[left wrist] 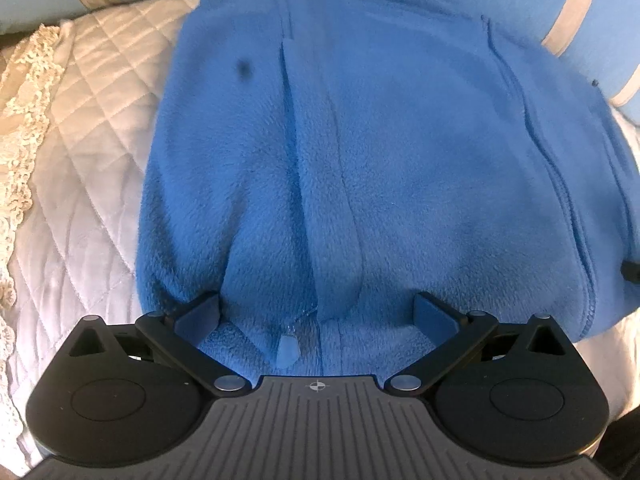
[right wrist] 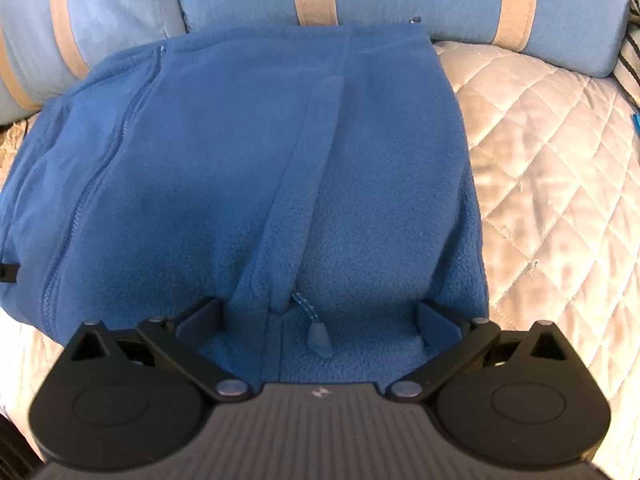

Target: Fold clothes

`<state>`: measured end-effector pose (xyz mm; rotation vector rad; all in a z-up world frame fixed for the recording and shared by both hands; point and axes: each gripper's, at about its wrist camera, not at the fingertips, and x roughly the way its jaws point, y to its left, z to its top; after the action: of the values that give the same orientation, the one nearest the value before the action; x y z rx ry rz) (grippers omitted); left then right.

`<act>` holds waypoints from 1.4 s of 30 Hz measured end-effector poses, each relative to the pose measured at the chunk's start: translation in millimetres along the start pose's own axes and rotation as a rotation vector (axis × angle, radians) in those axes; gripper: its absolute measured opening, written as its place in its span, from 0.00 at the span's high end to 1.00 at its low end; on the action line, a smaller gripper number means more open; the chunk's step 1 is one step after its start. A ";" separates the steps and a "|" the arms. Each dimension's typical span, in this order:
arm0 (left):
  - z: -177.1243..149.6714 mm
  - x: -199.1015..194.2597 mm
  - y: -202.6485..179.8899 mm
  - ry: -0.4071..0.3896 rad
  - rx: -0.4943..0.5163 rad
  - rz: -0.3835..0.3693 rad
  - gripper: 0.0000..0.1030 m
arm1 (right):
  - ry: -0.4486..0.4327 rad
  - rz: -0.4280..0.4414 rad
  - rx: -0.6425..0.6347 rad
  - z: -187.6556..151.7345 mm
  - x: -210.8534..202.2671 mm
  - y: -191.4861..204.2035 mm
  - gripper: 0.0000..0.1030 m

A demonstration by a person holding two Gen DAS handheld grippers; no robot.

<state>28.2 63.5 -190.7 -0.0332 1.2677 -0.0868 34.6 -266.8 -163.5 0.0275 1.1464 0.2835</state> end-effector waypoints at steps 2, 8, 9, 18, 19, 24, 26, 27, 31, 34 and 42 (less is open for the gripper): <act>-8.0 -3.9 -0.3 -0.042 -0.001 0.002 0.00 | -0.005 0.005 0.005 -0.8 -2.4 0.7 0.01; -16.4 -14.0 -6.7 -0.115 0.005 0.003 0.00 | -0.004 0.015 0.014 2.2 -6.5 1.0 0.01; -18.7 -16.3 -7.1 -0.118 -0.001 -0.001 0.00 | -0.010 0.015 0.016 0.9 -7.1 1.0 0.01; 1.5 -12.2 -13.2 -0.113 0.027 0.037 0.00 | -0.045 -0.018 0.002 -4.2 -11.4 8.3 0.01; 0.8 -13.8 -13.7 -0.112 0.029 0.034 0.00 | -0.052 -0.019 0.000 -5.3 -11.7 8.5 0.01; 0.2 -18.2 -7.8 -0.105 0.051 -0.001 0.00 | -0.078 -0.040 -0.029 -3.3 -15.6 14.4 0.01; 0.9 -20.9 -6.5 -0.098 0.071 -0.013 0.00 | -0.101 -0.049 -0.053 -1.9 -20.7 16.1 0.01; 1.2 -22.2 -5.3 -0.096 0.077 -0.021 0.00 | -0.113 -0.060 -0.062 -1.0 -24.0 15.8 0.01; 2.0 -31.5 2.8 -0.099 0.088 -0.075 0.00 | -0.143 -0.083 -0.076 4.5 -37.4 9.4 0.01; 2.9 -42.4 11.7 -0.115 0.082 -0.104 0.00 | -0.166 -0.091 -0.093 8.7 -49.5 3.4 0.01; 15.0 -84.3 65.1 -0.175 -0.042 -0.155 0.00 | -0.180 0.006 -0.084 11.3 -80.9 -30.0 0.01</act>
<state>20.7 135.1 -110.8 -0.1720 1.0909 -0.1873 20.3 -313.4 -91.4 -0.0167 0.9547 0.3276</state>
